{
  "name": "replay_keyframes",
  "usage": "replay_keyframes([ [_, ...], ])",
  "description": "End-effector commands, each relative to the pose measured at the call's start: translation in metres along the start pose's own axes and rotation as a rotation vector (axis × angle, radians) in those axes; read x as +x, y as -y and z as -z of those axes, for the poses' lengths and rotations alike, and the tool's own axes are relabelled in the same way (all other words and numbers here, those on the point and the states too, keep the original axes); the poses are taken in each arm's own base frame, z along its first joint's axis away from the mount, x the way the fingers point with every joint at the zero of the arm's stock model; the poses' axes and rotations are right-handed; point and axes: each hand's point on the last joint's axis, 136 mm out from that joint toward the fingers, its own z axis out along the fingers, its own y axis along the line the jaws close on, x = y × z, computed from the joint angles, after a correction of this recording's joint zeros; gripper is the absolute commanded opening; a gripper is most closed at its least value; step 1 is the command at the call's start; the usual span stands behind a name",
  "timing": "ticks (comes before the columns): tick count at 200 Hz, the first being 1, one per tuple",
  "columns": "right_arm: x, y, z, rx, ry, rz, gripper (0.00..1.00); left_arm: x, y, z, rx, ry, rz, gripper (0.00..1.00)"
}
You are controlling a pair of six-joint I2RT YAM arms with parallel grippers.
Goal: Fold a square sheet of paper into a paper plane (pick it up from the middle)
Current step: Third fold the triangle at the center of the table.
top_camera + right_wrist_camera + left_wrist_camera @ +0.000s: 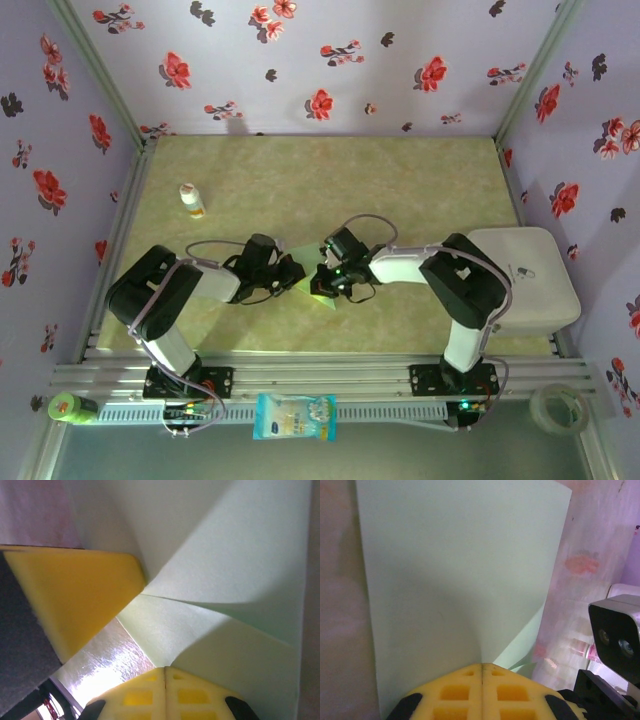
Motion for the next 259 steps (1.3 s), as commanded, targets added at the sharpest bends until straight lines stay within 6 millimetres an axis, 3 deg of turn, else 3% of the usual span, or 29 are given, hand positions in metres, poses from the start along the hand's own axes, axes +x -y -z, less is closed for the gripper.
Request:
replay_keyframes([
  [1, 0.018, 0.026, 0.007, 0.098, -0.014, -0.012, 0.02, 0.014, -0.054, -0.002, -0.197, -0.029, 0.023, 0.0],
  [72, 0.038, 0.038, 0.027, 0.122, -0.004, 0.011, 0.05, 0.014, -0.055, -0.002, -0.201, -0.029, 0.024, 0.0],
  [96, 0.027, 0.013, 0.035, 0.044, 0.042, 0.027, 0.05, 0.014, -0.054, -0.002, -0.197, -0.032, 0.015, 0.0],
  [117, 0.007, -0.033, 0.04, -0.149, 0.115, 0.023, 0.04, 0.014, -0.054, -0.002, -0.201, -0.035, 0.013, 0.0],
  [128, 0.001, -0.039, 0.035, -0.155, 0.121, 0.031, 0.03, 0.014, -0.054, -0.002, -0.199, -0.033, 0.014, 0.0],
  [167, -0.015, -0.038, 0.008, -0.121, 0.128, 0.008, 0.02, 0.014, -0.054, -0.004, -0.194, -0.038, 0.019, 0.0],
  [202, -0.012, -0.011, -0.01, -0.041, 0.109, -0.032, 0.01, 0.016, -0.054, -0.006, -0.195, -0.052, 0.019, 0.0],
  [227, 0.003, 0.003, -0.008, -0.018, 0.082, -0.036, 0.02, 0.016, -0.054, -0.006, -0.192, -0.051, 0.017, 0.0],
  [259, 0.023, 0.018, 0.008, 0.024, 0.068, -0.01, 0.05, 0.015, -0.054, -0.008, -0.195, -0.053, 0.012, 0.0],
])
